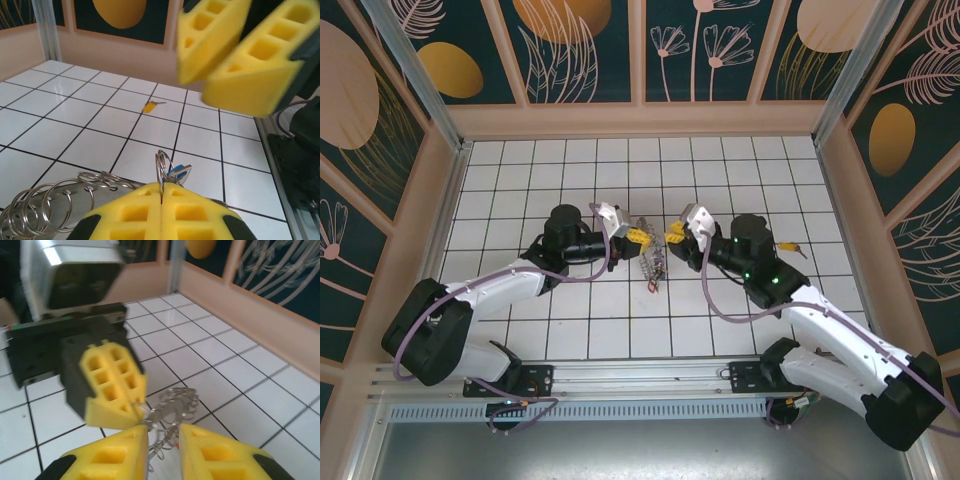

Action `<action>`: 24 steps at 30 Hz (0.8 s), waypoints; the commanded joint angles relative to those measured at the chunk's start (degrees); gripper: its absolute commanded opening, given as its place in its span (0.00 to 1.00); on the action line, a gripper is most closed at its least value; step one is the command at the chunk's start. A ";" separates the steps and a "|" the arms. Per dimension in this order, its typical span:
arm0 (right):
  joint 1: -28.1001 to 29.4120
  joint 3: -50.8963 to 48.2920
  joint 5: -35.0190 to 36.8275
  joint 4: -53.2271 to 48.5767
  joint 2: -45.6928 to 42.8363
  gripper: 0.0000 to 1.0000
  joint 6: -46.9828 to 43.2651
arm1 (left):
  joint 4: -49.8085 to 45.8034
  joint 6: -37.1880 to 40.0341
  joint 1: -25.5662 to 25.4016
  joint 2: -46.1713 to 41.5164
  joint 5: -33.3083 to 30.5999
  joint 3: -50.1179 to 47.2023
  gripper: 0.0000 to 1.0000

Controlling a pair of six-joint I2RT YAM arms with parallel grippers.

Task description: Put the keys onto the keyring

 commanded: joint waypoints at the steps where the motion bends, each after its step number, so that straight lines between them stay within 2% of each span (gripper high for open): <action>1: -0.21 -0.08 -7.02 0.24 0.41 0.25 -11.19 | -1.56 3.43 -0.31 -0.26 4.15 3.43 0.00; 10: -0.19 5.86 -7.82 -3.90 7.03 0.23 -15.71 | -4.20 4.75 -0.25 -0.42 5.61 4.20 0.00; 24: -0.20 6.13 -5.10 -5.94 9.85 0.18 -18.12 | -4.67 5.04 -0.30 -0.76 6.03 4.33 0.00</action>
